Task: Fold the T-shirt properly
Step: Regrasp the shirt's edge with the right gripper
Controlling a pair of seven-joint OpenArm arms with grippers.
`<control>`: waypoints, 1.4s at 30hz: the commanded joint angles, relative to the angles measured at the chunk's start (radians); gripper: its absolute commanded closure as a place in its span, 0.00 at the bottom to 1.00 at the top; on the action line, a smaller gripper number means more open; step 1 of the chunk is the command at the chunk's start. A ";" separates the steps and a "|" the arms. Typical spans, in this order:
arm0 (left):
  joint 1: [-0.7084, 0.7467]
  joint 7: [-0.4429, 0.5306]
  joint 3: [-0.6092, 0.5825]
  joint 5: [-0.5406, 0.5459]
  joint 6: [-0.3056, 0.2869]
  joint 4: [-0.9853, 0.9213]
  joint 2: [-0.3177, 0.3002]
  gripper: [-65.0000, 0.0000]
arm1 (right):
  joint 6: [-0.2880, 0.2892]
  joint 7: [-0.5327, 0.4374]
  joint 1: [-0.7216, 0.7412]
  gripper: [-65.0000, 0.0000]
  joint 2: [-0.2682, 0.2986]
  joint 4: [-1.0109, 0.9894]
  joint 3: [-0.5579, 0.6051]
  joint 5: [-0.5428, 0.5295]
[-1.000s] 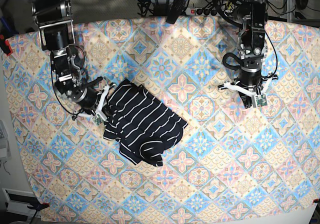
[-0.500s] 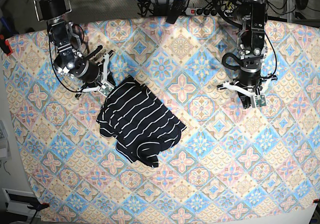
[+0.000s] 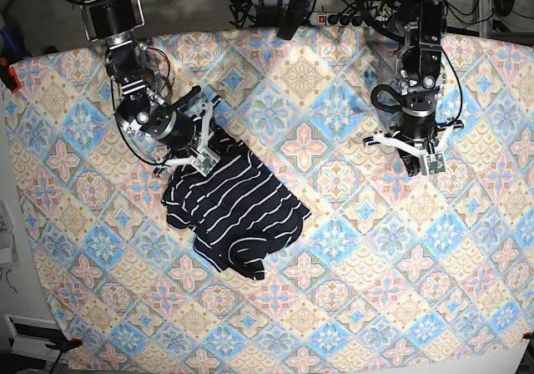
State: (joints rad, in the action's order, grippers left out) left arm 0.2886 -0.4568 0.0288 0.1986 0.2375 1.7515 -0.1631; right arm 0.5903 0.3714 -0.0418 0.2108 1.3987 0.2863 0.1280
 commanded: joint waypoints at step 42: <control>0.005 0.029 0.003 -0.004 0.000 0.018 -0.005 1.00 | -0.010 0.067 0.115 0.99 -0.053 -0.074 -0.002 -0.009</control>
State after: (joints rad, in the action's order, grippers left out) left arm 0.2993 -0.4526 0.0284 0.1993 0.2352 1.7515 -0.1612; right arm 0.5720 0.4465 0.0689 0.1539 1.3121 0.2859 0.1261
